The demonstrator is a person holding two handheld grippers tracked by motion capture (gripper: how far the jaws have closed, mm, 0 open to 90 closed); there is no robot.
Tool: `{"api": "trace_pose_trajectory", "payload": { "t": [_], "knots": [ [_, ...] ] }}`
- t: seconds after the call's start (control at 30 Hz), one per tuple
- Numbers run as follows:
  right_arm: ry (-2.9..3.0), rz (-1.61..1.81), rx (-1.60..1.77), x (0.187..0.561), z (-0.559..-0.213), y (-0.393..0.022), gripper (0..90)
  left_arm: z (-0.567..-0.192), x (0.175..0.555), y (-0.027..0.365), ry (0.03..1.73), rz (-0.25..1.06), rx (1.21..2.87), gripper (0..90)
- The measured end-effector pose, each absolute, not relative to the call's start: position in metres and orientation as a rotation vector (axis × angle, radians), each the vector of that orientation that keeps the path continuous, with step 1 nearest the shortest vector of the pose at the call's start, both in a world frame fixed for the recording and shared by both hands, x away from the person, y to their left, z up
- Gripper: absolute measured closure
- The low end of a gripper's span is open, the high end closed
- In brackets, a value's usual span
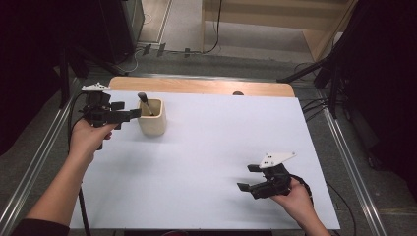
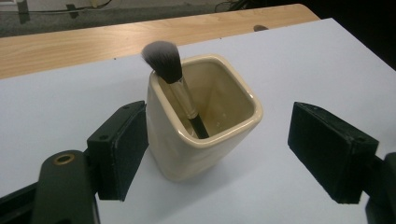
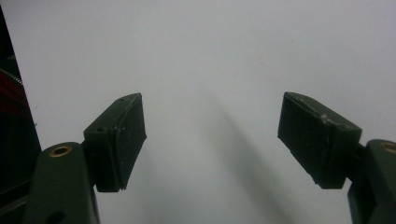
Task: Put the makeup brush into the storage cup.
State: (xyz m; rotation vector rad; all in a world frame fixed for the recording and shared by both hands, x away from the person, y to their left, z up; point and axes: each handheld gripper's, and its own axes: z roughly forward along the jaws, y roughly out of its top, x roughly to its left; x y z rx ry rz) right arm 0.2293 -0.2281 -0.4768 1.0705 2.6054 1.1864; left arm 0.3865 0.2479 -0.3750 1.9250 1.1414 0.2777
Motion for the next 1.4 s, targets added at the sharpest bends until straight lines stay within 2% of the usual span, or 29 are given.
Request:
{"api": "trace_pose_trajectory", "payload": {
  "t": [1.4],
  "knots": [
    [2.606, 1.184, 1.072, 0.229, -0.477, -0.226, 24.3, -0.417, 0.337, 0.244, 1.092, 0.230, 1.963, 20.3]
  ]
}}
